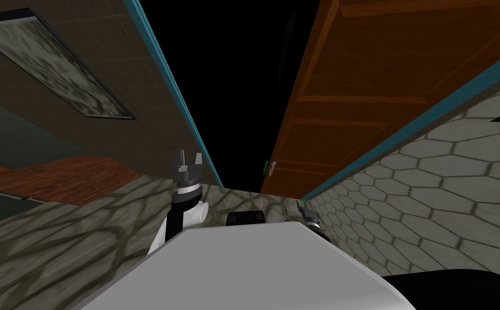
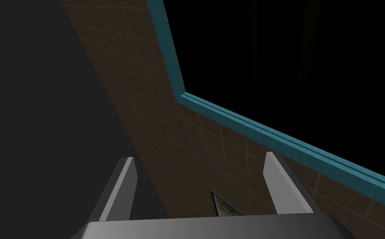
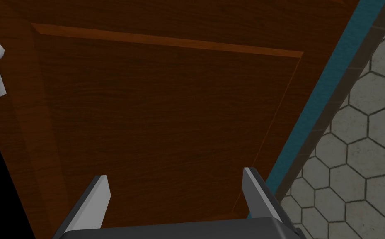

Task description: Pull the door open

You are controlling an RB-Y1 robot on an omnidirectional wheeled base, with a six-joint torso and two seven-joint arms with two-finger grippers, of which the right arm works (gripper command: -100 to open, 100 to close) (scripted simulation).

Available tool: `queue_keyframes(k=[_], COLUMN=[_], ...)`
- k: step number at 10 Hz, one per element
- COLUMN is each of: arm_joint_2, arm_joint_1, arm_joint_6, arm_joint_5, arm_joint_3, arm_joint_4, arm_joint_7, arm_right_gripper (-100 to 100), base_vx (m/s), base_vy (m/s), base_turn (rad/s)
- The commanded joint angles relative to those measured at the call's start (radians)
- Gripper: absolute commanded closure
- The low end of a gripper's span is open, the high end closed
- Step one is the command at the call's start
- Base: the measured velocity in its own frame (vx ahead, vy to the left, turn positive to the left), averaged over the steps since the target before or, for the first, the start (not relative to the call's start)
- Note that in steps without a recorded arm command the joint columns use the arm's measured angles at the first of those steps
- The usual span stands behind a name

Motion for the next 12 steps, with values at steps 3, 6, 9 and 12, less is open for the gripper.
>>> queue_keyframes(k=[3, 6, 9, 12], arm_joint_2=[0.029, 0.048, 0.070, 0.081], arm_joint_1=[-0.063, -0.105, -0.150, -0.173], arm_joint_6=[0.004, 0.008, 0.010, 0.012], arm_joint_5=[0.014, 0.026, 0.038, 0.044], arm_joint_3=[0.018, 0.034, 0.051, 0.060], arm_joint_4=[-0.016, -0.042, -0.071, -0.085], arm_joint_7=[0.000, 0.000, 0.000, 0.000], arm_right_gripper=[-100, -100, -100, -100], base_vx=[0.194, 0.192, 0.202, 0.118], base_vy=[-0.008, -0.007, -0.011, 0.026], base_turn=[0.114, 0.107, 0.129, 0.014])
